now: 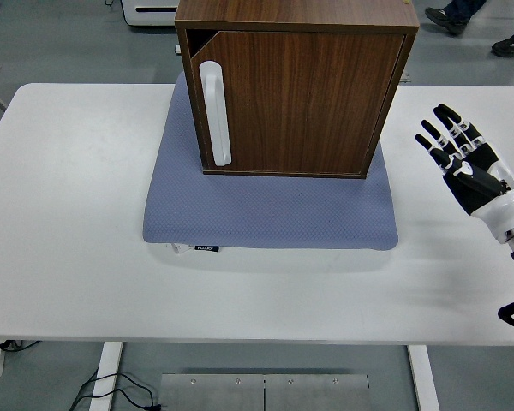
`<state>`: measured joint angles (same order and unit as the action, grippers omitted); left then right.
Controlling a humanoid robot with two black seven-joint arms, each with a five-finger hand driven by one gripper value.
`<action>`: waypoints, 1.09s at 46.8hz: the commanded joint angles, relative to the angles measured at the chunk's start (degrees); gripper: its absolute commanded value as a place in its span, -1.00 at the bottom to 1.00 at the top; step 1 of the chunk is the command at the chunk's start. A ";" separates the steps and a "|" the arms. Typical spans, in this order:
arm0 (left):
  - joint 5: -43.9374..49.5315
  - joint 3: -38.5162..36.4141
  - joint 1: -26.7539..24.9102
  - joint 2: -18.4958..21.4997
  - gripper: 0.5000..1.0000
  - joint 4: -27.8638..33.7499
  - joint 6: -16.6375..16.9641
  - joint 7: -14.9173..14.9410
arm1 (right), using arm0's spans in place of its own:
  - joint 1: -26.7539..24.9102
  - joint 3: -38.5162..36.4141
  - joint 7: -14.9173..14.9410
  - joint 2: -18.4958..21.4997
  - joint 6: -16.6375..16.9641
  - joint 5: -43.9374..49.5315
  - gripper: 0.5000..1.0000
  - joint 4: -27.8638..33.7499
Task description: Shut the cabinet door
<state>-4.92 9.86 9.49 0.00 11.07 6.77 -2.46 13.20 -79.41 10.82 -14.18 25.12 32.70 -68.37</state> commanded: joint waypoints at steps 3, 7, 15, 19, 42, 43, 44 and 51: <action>0.00 -0.01 0.00 0.00 1.00 0.00 0.00 0.00 | 1.83 -0.57 0.69 2.40 -1.30 0.00 1.00 3.50; 0.00 -0.01 0.00 0.00 1.00 0.00 0.00 0.00 | 3.41 -0.66 1.57 3.28 -2.88 0.00 1.00 6.05; 0.00 -0.01 0.00 0.00 1.00 0.00 0.00 0.00 | 7.45 -0.83 2.53 5.74 -5.87 -0.88 1.00 11.24; 0.00 -0.01 0.00 0.00 1.00 0.00 0.00 0.00 | 8.94 -0.83 2.62 6.44 -7.80 -1.67 1.00 13.00; 0.00 -0.01 0.00 0.00 1.00 0.00 0.00 0.00 | 14.49 -0.75 4.73 9.87 -14.84 -3.25 1.00 20.73; 0.00 -0.01 0.00 0.00 1.00 0.00 0.00 0.00 | 14.49 -0.75 4.73 9.88 -14.84 -3.52 1.00 20.74; 0.00 -0.01 0.00 0.00 1.00 0.00 0.00 0.00 | 14.49 -0.75 4.73 9.96 -14.84 -3.69 1.00 20.82; 0.00 -0.01 0.00 0.00 1.00 0.00 0.00 0.00 | 14.14 -0.83 4.82 10.14 -14.84 -4.13 1.00 20.74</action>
<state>-4.92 9.84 9.49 0.00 11.07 6.77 -2.46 27.54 -80.21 15.57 -4.07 10.28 28.58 -47.59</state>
